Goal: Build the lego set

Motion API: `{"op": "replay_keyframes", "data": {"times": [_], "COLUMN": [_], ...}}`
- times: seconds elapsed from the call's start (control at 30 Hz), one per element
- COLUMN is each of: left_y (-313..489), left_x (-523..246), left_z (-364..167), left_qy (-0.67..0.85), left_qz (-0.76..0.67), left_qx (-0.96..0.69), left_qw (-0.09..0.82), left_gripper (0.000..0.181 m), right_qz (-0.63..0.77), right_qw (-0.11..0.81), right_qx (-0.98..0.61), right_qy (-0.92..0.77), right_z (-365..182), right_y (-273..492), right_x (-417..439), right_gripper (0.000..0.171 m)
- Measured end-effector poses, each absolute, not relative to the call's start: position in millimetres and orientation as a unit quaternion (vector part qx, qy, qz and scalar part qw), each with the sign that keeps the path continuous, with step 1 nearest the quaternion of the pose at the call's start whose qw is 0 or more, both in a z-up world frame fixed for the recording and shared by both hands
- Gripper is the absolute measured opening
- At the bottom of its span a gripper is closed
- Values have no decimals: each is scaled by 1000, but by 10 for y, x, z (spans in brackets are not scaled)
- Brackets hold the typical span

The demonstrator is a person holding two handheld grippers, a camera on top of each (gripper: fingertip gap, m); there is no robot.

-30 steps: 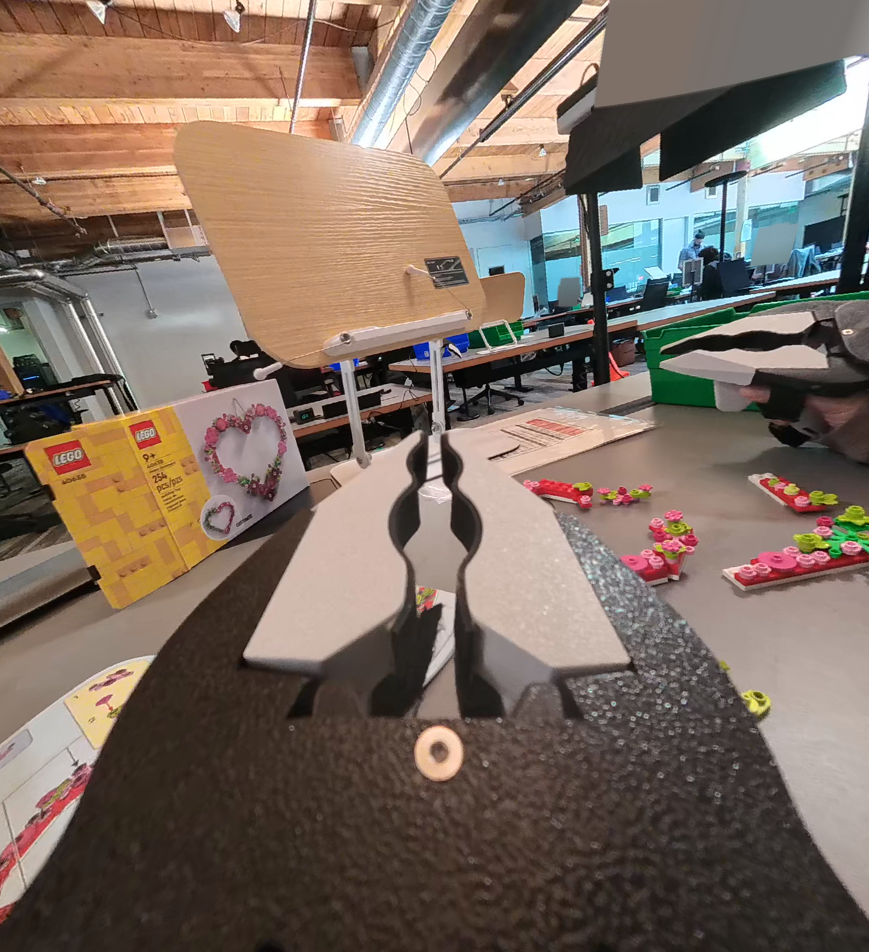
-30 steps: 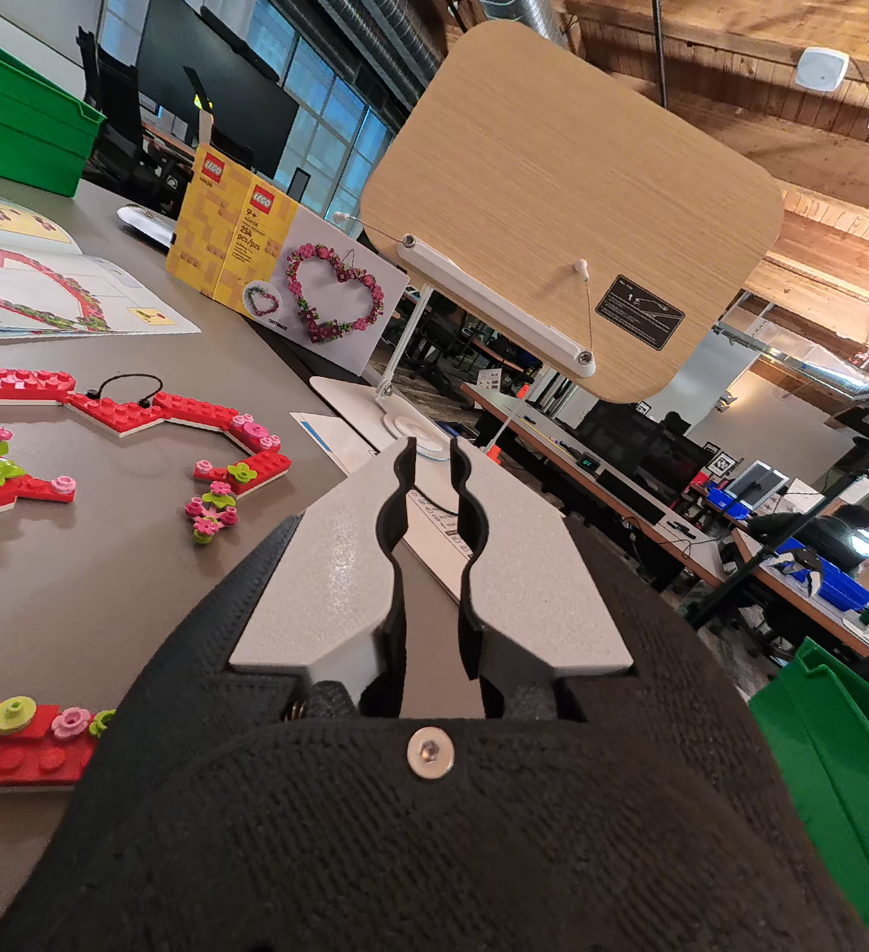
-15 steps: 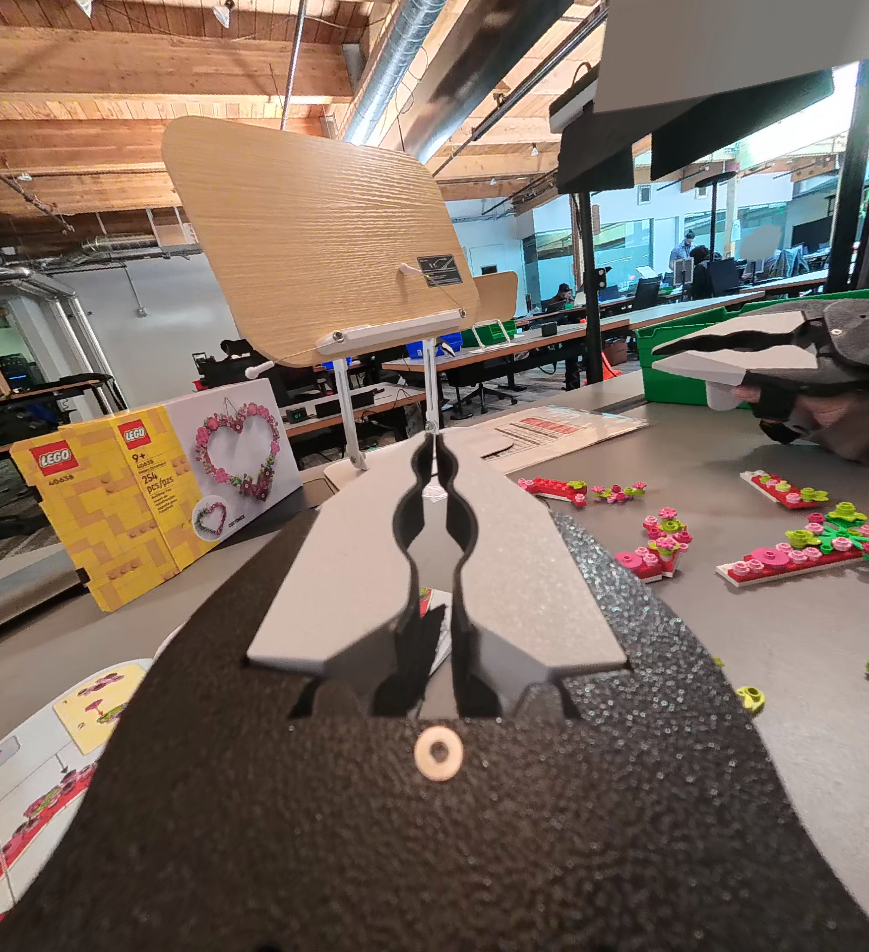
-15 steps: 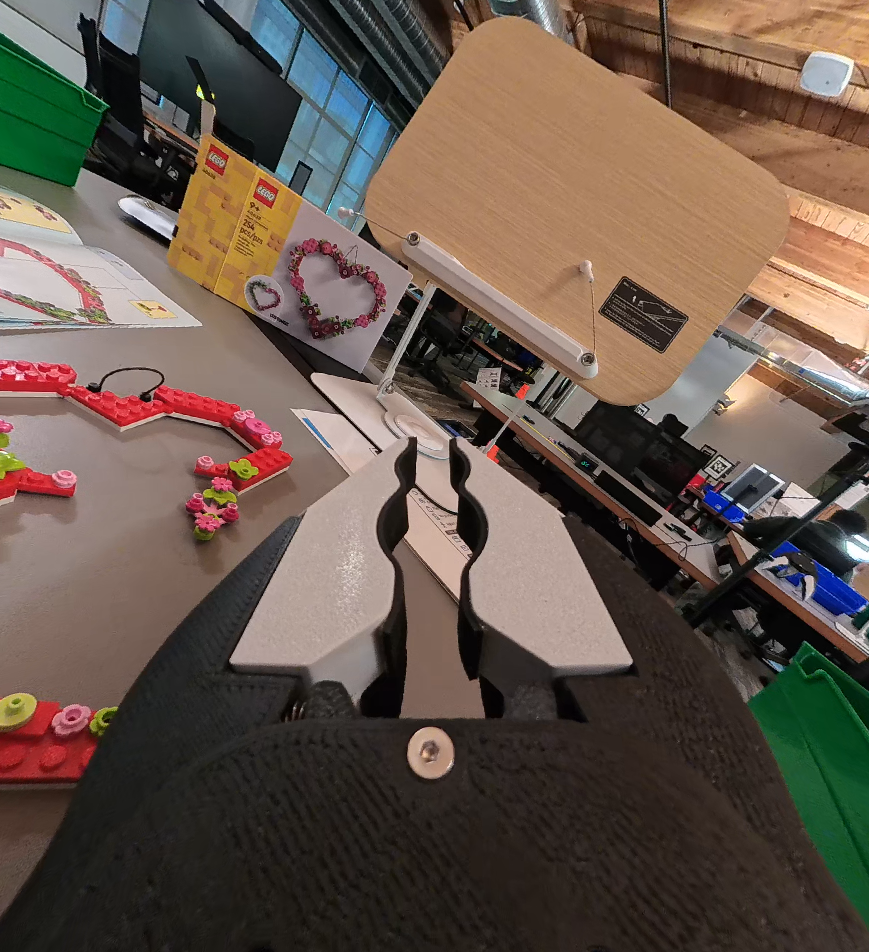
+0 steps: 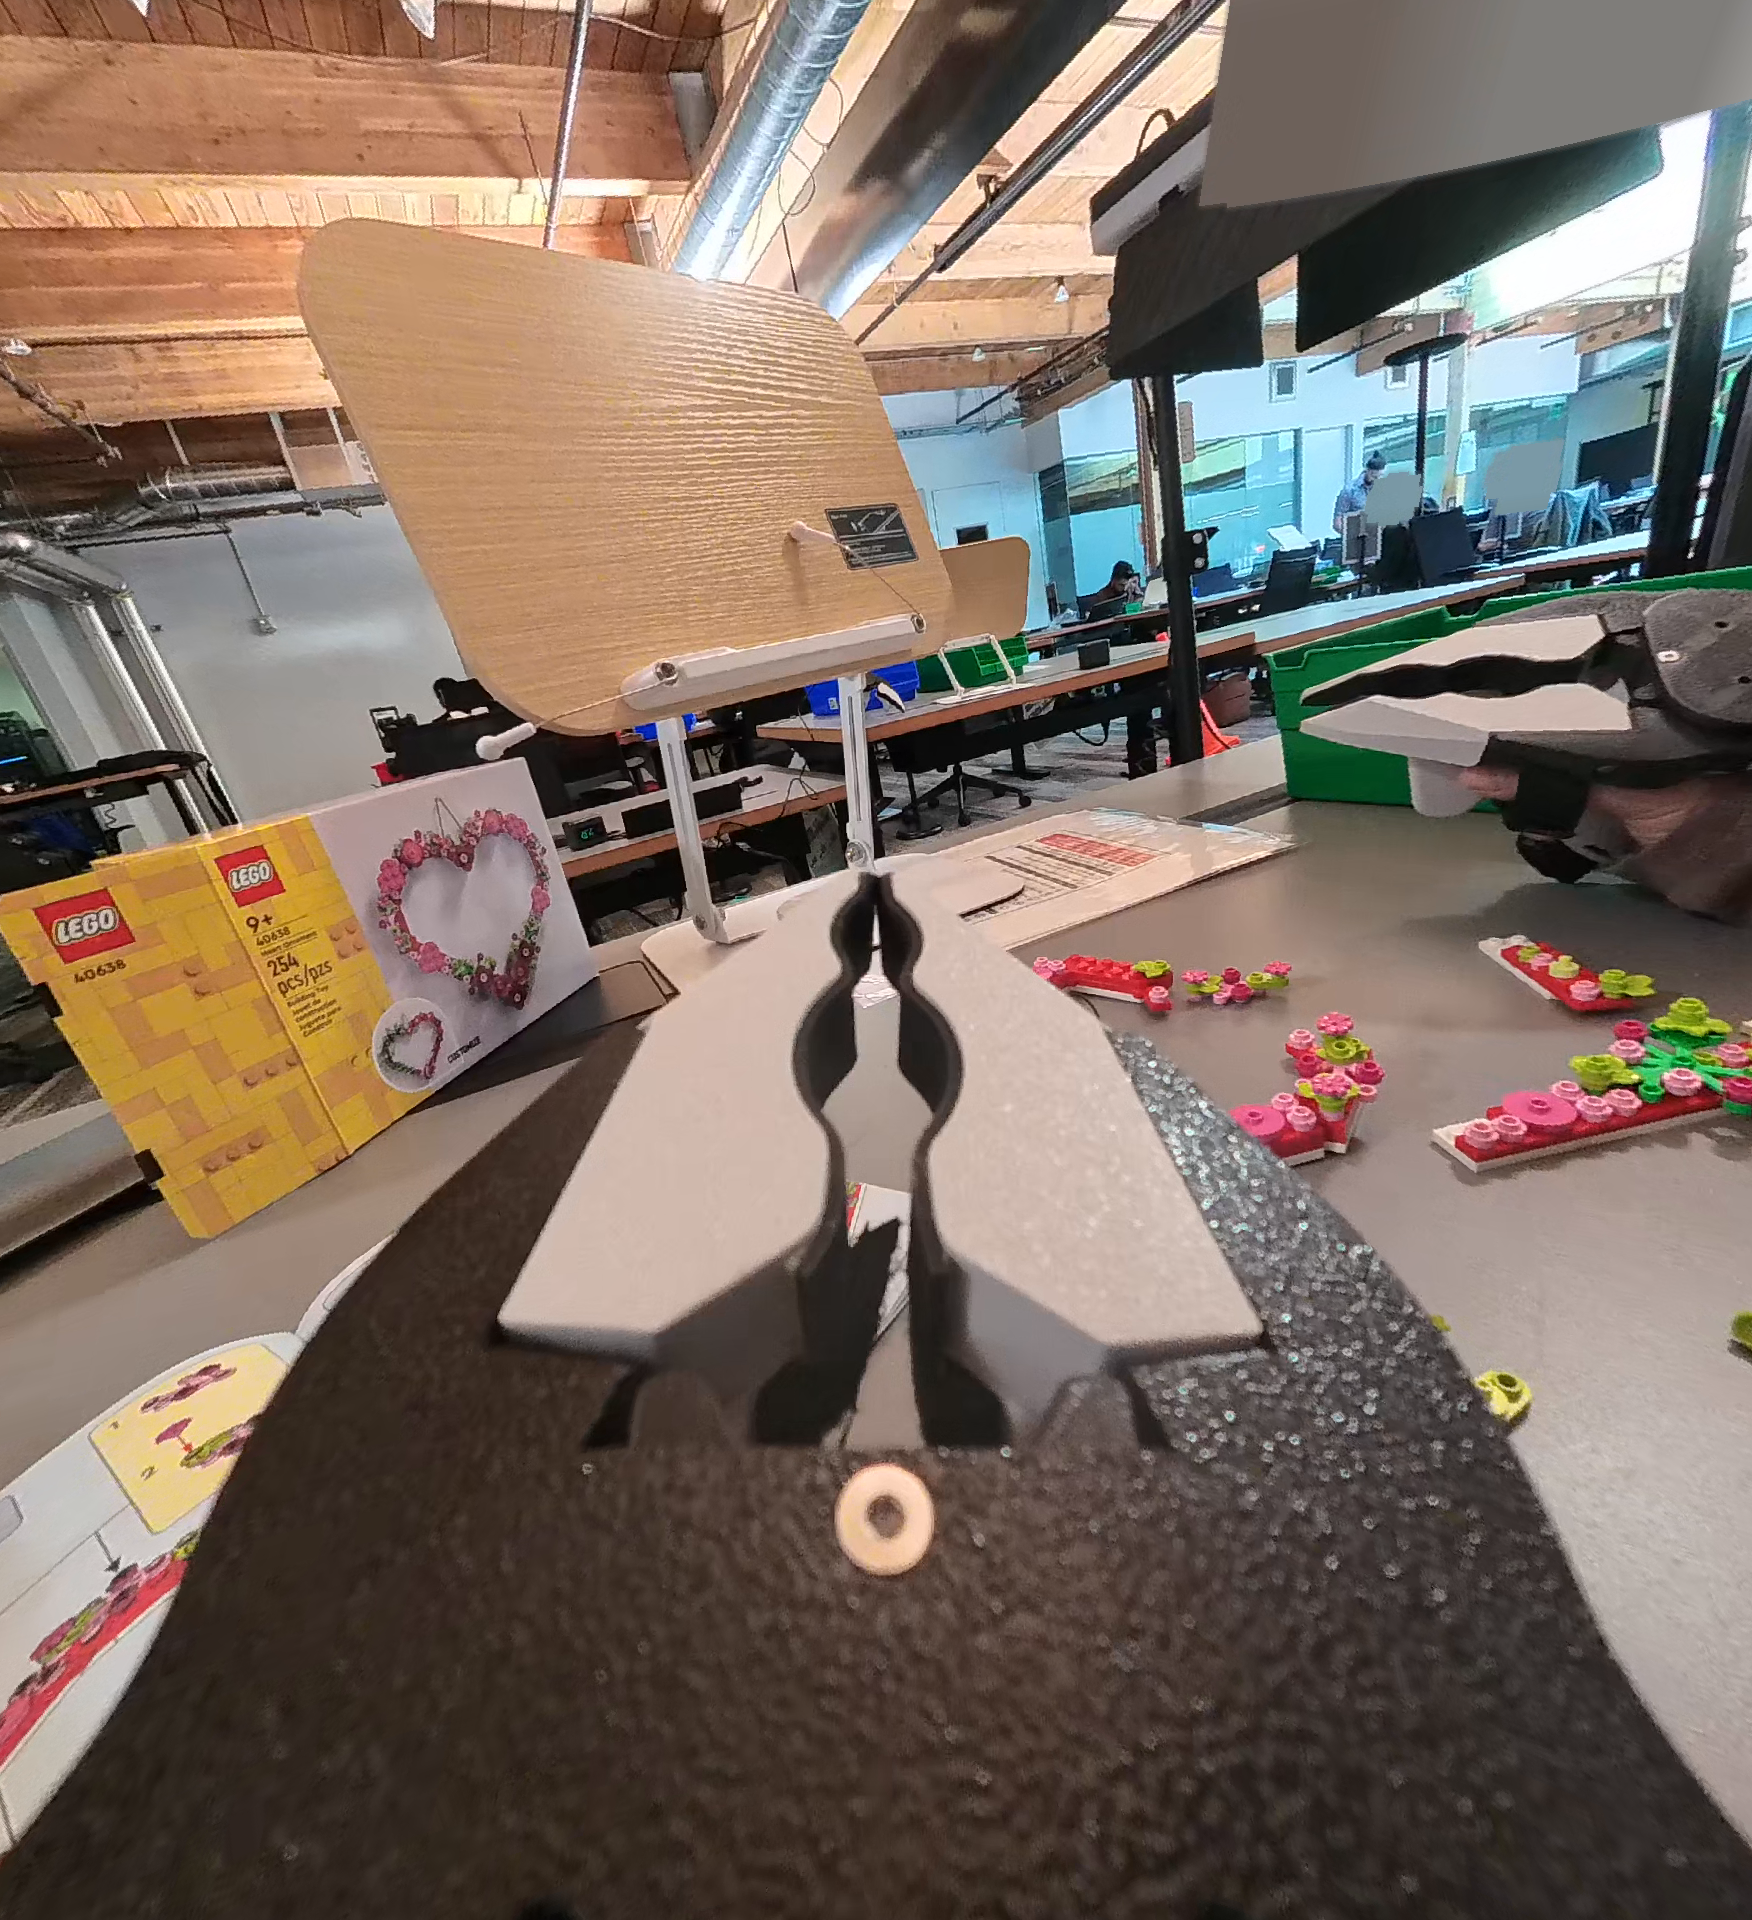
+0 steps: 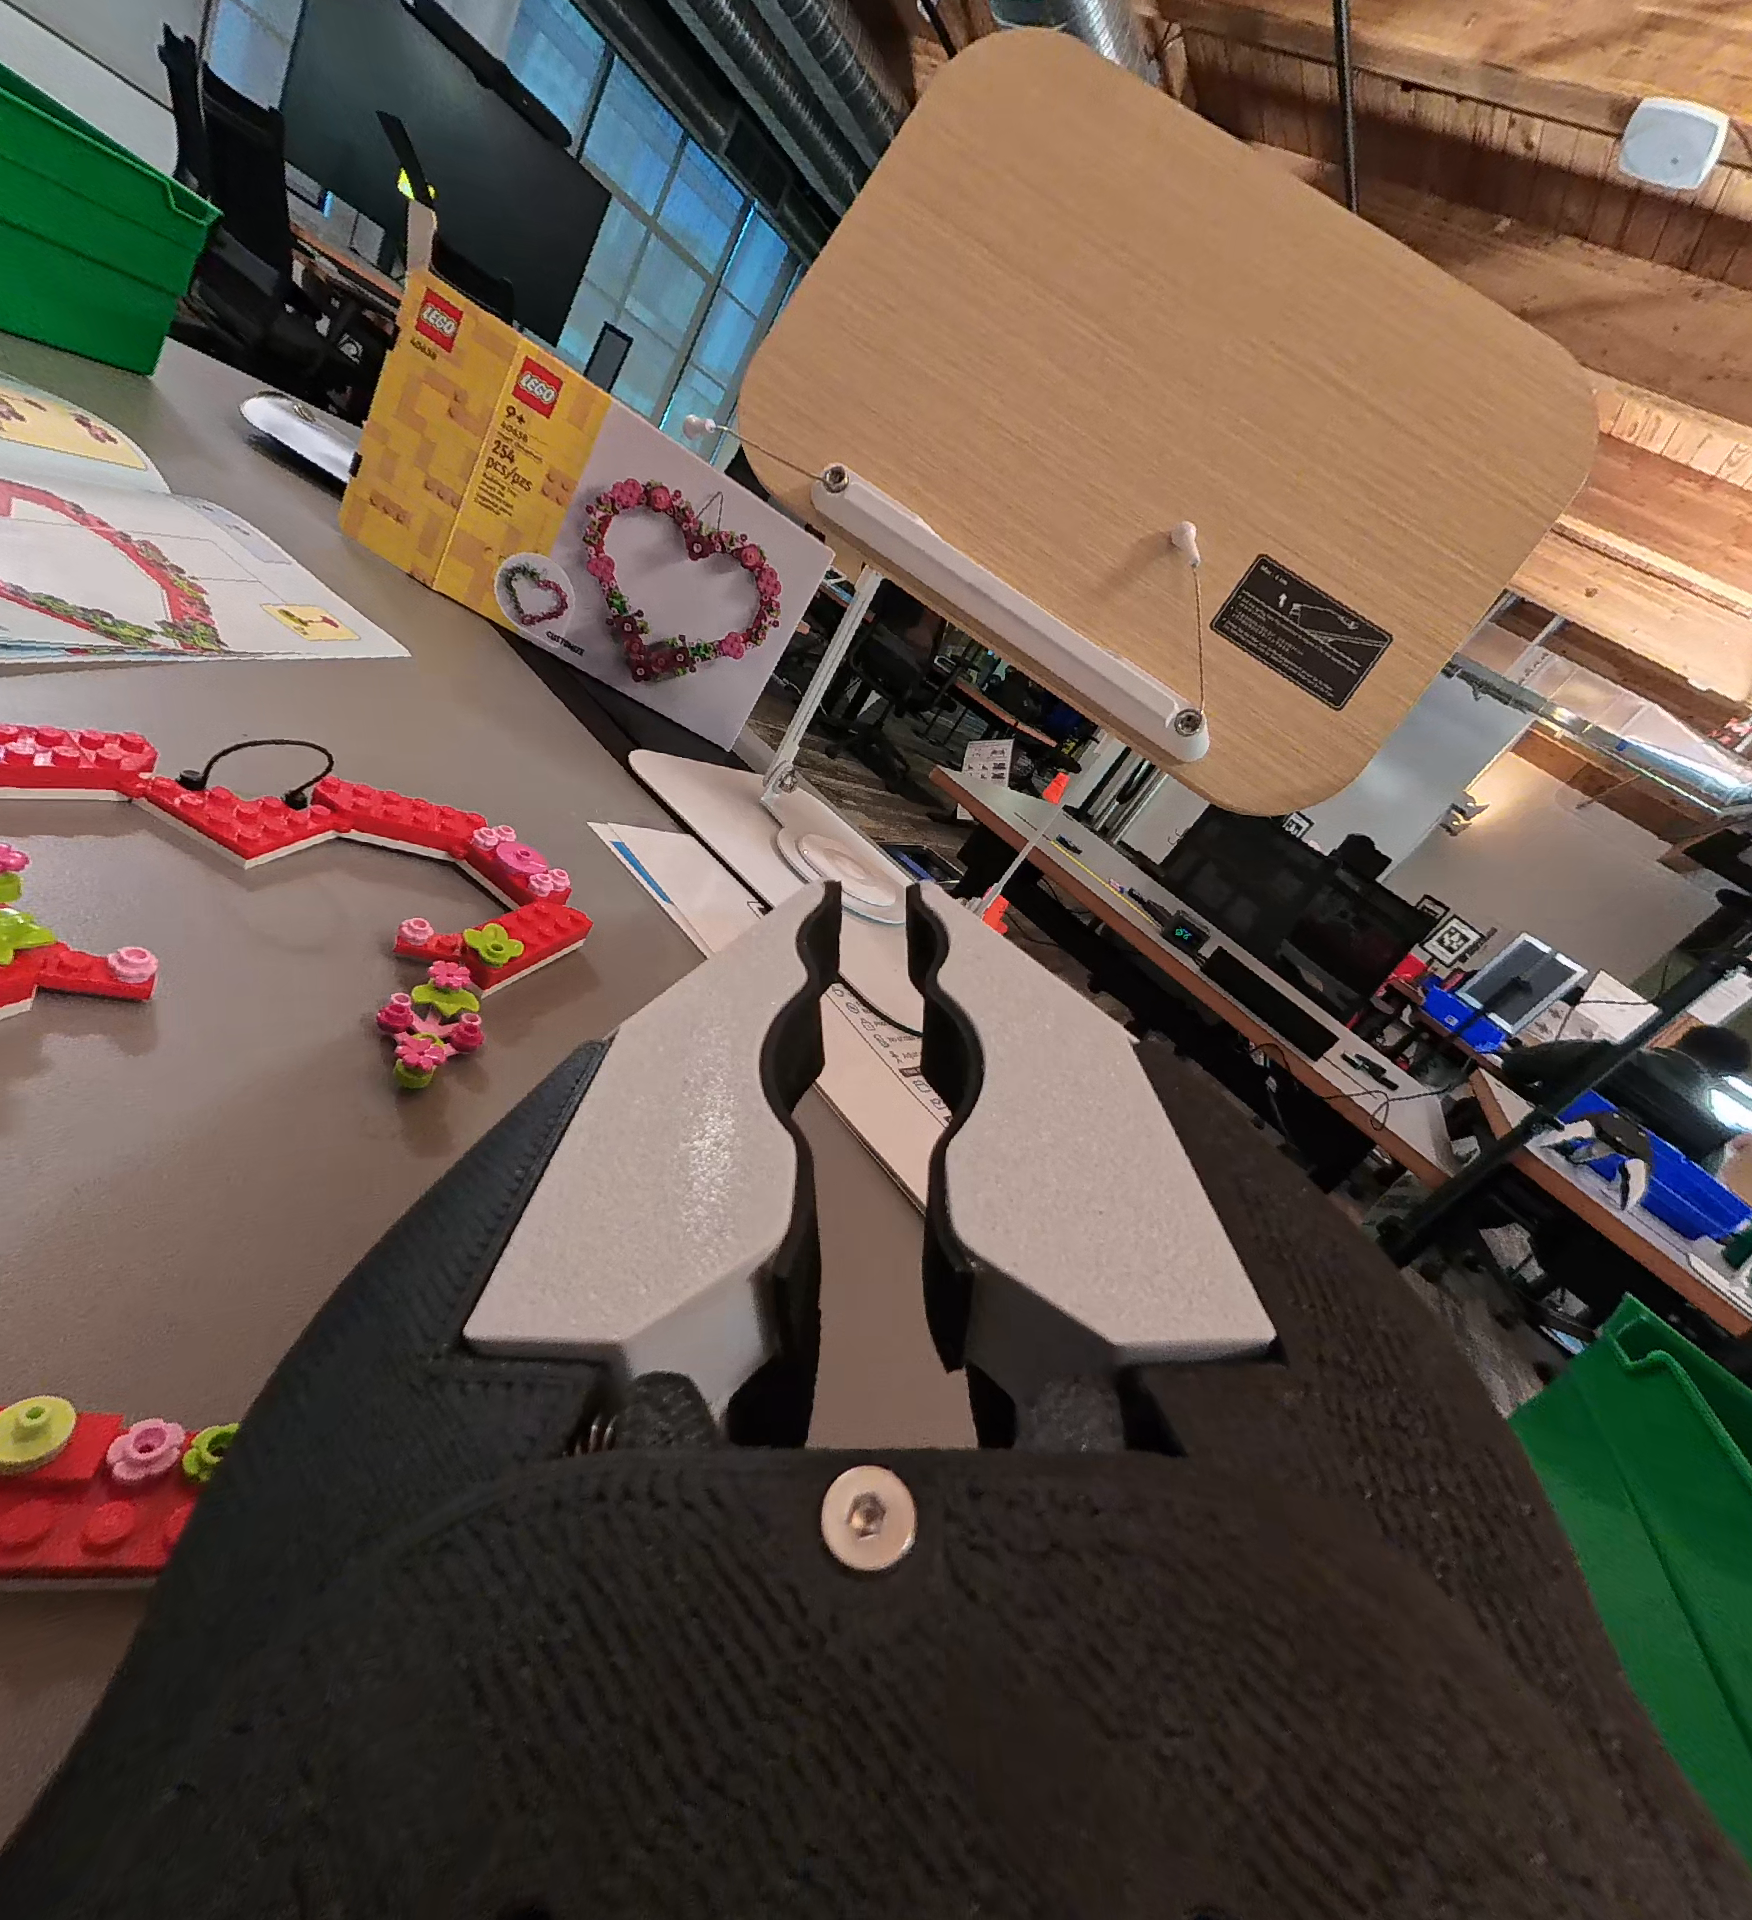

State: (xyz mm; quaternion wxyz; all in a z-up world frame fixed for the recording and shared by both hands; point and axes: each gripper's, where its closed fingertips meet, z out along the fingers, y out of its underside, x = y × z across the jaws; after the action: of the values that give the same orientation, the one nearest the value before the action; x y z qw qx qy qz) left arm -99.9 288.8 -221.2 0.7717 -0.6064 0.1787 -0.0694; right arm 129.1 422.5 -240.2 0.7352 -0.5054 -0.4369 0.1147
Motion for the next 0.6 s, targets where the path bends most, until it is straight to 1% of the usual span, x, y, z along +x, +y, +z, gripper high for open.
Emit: {"op": "replay_keyframes", "data": {"times": [0.6], "left_y": [2881], "left_x": [-975], "left_z": [-2217], "left_qy": [185], "left_qz": [-71], "left_qx": [-606], "left_qw": [770], "left_gripper": [0], "right_qz": [119], "right_qw": [734], "right_qx": [-504], "right_qy": [-440], "right_z": [-2403], "right_y": [4209], "right_x": [1277], "right_gripper": [11]}}
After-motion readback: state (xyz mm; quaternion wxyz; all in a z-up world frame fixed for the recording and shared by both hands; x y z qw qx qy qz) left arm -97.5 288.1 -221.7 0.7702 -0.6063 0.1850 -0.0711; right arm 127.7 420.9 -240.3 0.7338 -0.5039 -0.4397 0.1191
